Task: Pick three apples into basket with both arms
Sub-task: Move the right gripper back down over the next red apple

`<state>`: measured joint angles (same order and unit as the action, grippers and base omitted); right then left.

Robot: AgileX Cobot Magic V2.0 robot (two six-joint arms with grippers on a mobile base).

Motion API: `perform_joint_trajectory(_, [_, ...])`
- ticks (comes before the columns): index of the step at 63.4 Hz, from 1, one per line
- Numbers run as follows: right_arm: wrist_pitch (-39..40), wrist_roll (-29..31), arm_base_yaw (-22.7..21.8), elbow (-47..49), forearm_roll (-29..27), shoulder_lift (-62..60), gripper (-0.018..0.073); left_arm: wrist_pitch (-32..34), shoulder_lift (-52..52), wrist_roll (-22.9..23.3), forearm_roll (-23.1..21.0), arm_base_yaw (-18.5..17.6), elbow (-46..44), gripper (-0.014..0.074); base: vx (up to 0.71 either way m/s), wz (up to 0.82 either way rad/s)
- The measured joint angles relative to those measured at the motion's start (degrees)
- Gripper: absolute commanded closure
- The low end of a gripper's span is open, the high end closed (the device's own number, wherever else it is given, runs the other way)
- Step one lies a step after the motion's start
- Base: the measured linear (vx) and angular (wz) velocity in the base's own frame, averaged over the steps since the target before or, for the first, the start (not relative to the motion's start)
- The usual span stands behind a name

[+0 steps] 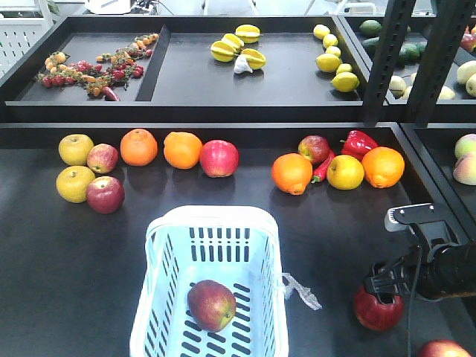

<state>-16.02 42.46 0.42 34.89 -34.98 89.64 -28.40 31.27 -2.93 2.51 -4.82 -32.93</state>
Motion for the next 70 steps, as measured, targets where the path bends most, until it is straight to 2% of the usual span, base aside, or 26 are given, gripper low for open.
perform_joint_trajectory(12, [0.9, 6.8, 0.0, 0.0, -5.2, 0.4, -0.0035, 0.0, 0.0, 0.0, 0.0, 0.0, 0.0, 0.0003, 0.0, 0.0])
perform_joint_trajectory(22, [1.1, 9.7, 0.0, 0.0, -7.5, 4.0, -0.0035, 0.0, 0.0, 0.0, 0.0, 0.0, 0.0, 0.0003, 0.0, 0.0])
perform_joint_trajectory(59, [3.9, 10.3, 0.0, 3.8, -9.9, 16.2, -0.0033, 0.0, 0.0, 0.0, 0.0, 0.0, 0.0, 0.0003, 0.0, 0.0])
perform_joint_trajectory(70, [3.8, 10.3, 0.0, 4.1, -10.0, 17.7, 0.0046, 0.0, 0.0, 0.0, 0.0, 0.0, 0.0, 0.0003, 0.0, 0.0])
